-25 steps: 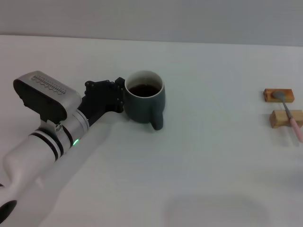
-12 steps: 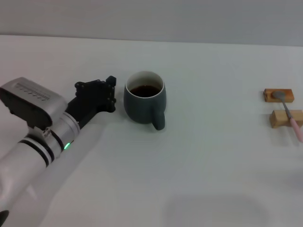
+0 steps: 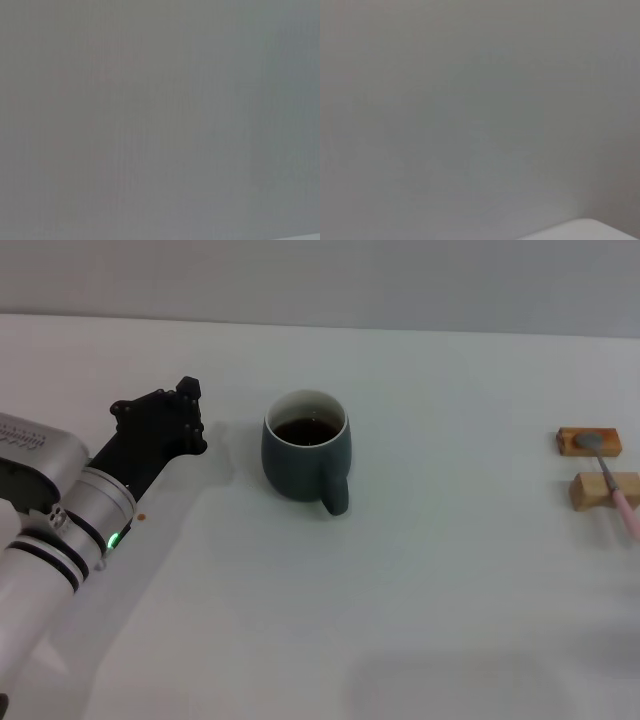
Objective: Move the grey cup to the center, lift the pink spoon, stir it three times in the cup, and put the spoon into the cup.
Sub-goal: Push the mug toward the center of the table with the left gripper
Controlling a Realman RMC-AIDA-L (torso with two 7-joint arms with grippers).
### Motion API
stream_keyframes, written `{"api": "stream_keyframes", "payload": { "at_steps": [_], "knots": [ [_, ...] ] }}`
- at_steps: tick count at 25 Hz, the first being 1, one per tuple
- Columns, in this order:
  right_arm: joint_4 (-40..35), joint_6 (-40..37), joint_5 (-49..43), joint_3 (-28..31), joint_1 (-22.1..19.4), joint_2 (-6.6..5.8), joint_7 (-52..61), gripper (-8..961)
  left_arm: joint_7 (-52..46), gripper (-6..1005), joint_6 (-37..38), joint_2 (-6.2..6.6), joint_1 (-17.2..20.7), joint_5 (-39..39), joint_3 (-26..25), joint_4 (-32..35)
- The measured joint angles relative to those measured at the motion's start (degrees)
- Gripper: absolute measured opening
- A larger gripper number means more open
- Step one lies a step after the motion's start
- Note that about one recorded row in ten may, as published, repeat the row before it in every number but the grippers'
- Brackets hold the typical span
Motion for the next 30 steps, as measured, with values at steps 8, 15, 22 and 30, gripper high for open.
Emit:
{"api": "stream_keyframes", "payload": {
  "at_steps": [8, 15, 22, 30],
  "knots": [
    [3.6, -8.1, 0.0, -9.3, -3.0, 0.11, -0.4, 572, 0.0, 90, 0.6, -0.29, -0.2, 0.0, -0.4, -0.1],
    [4.0, -8.0, -0.1, -14.1, -3.6, 0.24, -0.4, 572, 0.0, 213, 0.1, -0.30, -0.6, 0.0, -0.5, 0.0],
    [4.5, -4.5, -0.1, -16.4, -2.9, 0.10, -0.2, 573, 0.0, 316, -0.4, -0.30, -0.6, 0.0, -0.5, 0.1],
    [4.6, -2.3, -0.2, -18.6, -2.7, 0.03, -0.3, 573, 0.0, 315, -1.4, -0.39, -0.6, 0.0, -0.4, 0.1]
  ]
}}
